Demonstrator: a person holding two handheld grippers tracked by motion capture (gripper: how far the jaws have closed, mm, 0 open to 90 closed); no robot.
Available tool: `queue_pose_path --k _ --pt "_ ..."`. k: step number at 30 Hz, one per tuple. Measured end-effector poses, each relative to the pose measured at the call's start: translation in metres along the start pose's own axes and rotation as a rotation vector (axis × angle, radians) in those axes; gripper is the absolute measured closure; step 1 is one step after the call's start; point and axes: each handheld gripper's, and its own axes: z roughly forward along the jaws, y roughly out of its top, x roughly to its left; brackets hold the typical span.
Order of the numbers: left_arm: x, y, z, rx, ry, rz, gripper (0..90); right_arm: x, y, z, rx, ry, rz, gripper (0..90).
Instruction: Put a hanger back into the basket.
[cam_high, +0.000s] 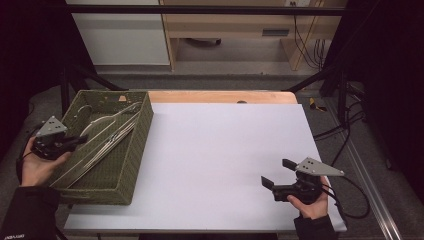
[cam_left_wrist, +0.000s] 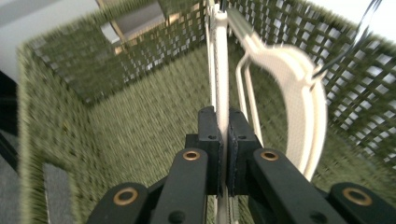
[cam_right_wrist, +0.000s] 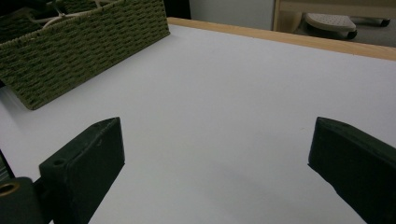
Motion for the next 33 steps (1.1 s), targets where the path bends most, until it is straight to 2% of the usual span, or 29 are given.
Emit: queue_pose_path --k 2,3,6,10,11,13,14,16,20,26,30,33 --pt "-0.002 -0.007 0.008 0.019 -0.003 -0.009 86.4 0.0 0.0 0.0 0.0 0.0 0.001 4.0" --pt "-0.002 -0.009 0.009 0.03 -0.007 -0.001 86.4 0.0 0.0 0.0 0.0 0.0 0.004 4.0" --pt "-0.004 -0.014 0.013 0.045 -0.027 -0.019 86.0 0.0 0.0 0.001 0.001 -0.004 0.001 4.0" --pt "-0.007 -0.017 0.017 0.101 -0.053 -0.039 83.9 0.001 0.0 0.002 0.004 -0.002 0.001 4.0" --pt "-0.007 -0.016 0.016 0.1 -0.053 -0.041 83.7 0.001 0.0 0.002 0.004 -0.001 0.002 4.0" --pt "-0.008 -0.015 0.015 0.074 -0.07 -0.079 81.1 0.001 -0.001 0.002 0.003 -0.002 0.003 4.0" --pt "-0.007 -0.014 0.012 0.068 -0.074 -0.081 79.0 0.001 0.0 0.002 0.002 0.0 0.004 4.0" --pt "-0.008 -0.012 0.007 0.035 -0.079 -0.104 75.4 0.001 -0.001 0.002 0.001 0.0 0.003 4.0" --pt "-0.01 -0.005 -0.009 -0.078 -0.099 -0.153 68.3 0.001 0.0 0.001 0.001 0.003 -0.005 4.0" --pt "-0.02 0.008 -0.033 -0.231 -0.098 -0.199 50.3 0.001 0.0 -0.001 -0.014 -0.001 0.0 3.9" --pt "-0.036 0.017 -0.044 -0.309 -0.098 -0.21 37.2 0.001 0.001 -0.002 -0.02 0.0 0.005 3.8" --pt "-0.053 0.024 -0.047 -0.353 -0.106 -0.196 26.0 0.001 0.001 -0.003 -0.022 0.001 -0.004 3.6"
